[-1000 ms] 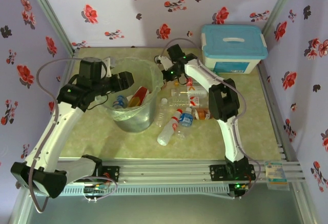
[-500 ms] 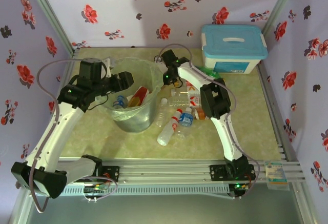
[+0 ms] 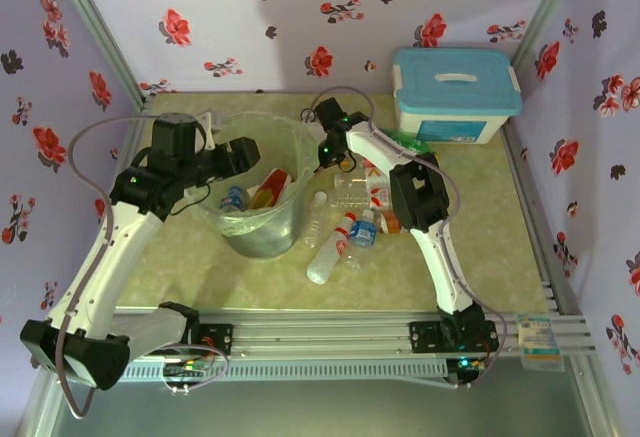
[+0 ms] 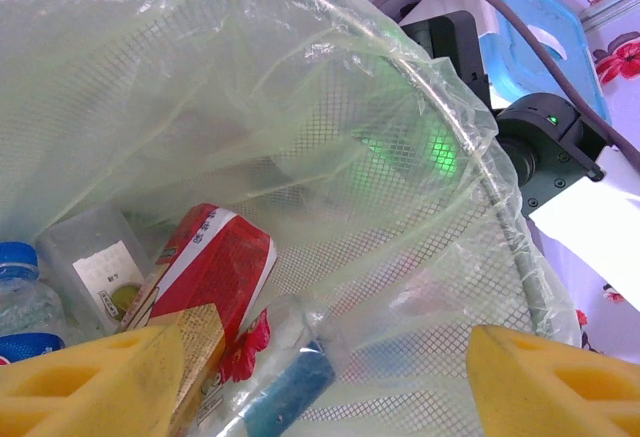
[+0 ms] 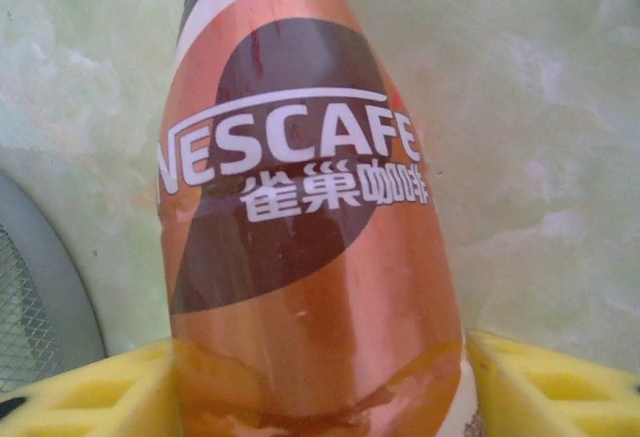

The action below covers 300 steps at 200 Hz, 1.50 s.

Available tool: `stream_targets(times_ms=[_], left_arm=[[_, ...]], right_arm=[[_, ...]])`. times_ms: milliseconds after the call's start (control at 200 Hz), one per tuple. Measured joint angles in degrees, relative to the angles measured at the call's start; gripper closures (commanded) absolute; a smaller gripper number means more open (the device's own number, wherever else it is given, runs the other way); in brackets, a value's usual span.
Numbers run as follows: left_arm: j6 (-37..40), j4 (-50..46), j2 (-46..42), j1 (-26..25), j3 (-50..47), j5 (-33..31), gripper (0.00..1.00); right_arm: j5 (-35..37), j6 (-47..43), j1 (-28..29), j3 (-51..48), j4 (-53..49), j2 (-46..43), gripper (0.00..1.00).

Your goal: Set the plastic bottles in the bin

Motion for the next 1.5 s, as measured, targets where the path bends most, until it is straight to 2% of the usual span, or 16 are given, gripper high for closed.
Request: stream_targets(times_ms=[225,395,580,720,835,985,1140,1330,1500], left_arm=[[0.0,-0.5,0.1,0.1,1.0,0.0,0.24],[-1.8,1.1,0.1,0.1,4.6,0.2,0.21],[-7.2,8.2,1.0,0.1,5.6,2.4,0.23],[-12.0,15.9,3.9,0.1,6.4,4.6,0.2],[-15.7,21.0,6.6,-0.1,7.1,5.5,0.18],[-18.2,25.6,10.8,-2.3,9.7,5.8,0.11],[-18.6,28.9,16.5,-6.5,14.2,6.7,0.12],[-19.0,33.8,21.9,-9.0,17.5,9.0,0.11],[-19.9,36.3,24.7,-9.4,19.4,9.6,0.17]], right_arm=[[0.9,0.2,-0.3,-0.1,-0.6,-3.0,0.43],[1.6,1.5,-1.6,-3.5,0.5,-10.9,0.45],[4.0,5.3,-5.4,-15.9,7.8,-26.0,0.48],[6.4,7.9,-8.7,-26.3,13.8,-36.8,0.49],[8.7,9.3,-9.4,-32.7,16.5,-44.6,0.49],[9.4,11.9,-8.4,-36.9,18.9,-54.2,0.49],[9.3,13.2,-4.5,-37.5,20.0,-60.8,0.48],[8.2,13.2,0.2,-37.5,19.8,-62.2,0.48],[7.4,13.0,2.0,-37.5,19.5,-62.2,0.48]])
